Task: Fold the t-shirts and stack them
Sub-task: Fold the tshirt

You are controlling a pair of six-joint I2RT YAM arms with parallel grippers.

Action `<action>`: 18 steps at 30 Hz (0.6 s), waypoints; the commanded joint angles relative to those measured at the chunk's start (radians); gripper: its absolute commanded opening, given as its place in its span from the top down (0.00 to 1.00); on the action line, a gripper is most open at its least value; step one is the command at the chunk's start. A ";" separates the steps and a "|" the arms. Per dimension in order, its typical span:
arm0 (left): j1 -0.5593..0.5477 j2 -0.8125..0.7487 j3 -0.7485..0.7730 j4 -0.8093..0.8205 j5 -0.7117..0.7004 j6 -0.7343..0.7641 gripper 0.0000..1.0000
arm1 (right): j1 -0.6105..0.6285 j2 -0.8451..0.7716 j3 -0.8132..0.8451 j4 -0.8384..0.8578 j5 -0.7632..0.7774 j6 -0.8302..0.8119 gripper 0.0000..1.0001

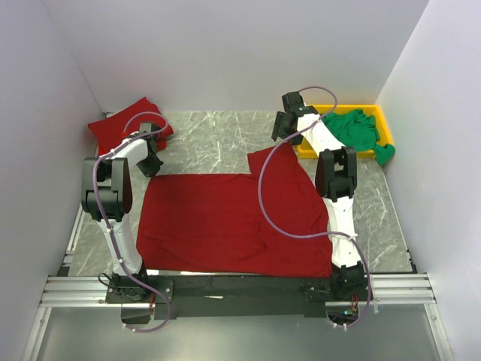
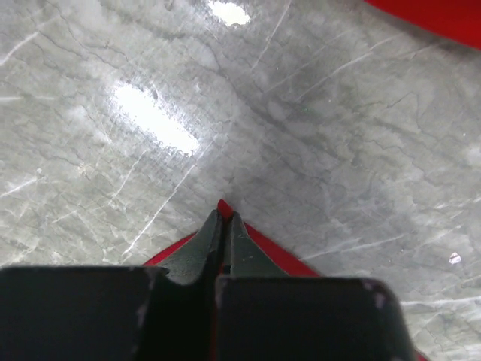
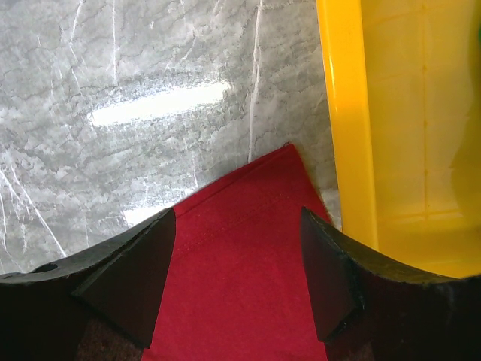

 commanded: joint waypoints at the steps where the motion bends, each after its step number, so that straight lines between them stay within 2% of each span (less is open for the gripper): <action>1: 0.003 0.042 0.013 -0.036 -0.058 0.024 0.99 | -0.024 0.005 0.013 0.003 0.049 -0.025 0.26; 8: 0.008 0.030 0.019 -0.050 -0.113 0.067 0.99 | -0.025 0.031 0.024 -0.013 0.075 -0.008 0.26; 18: 0.012 0.024 0.036 -0.070 -0.115 0.079 0.99 | -0.022 0.048 0.023 -0.025 0.077 0.029 0.26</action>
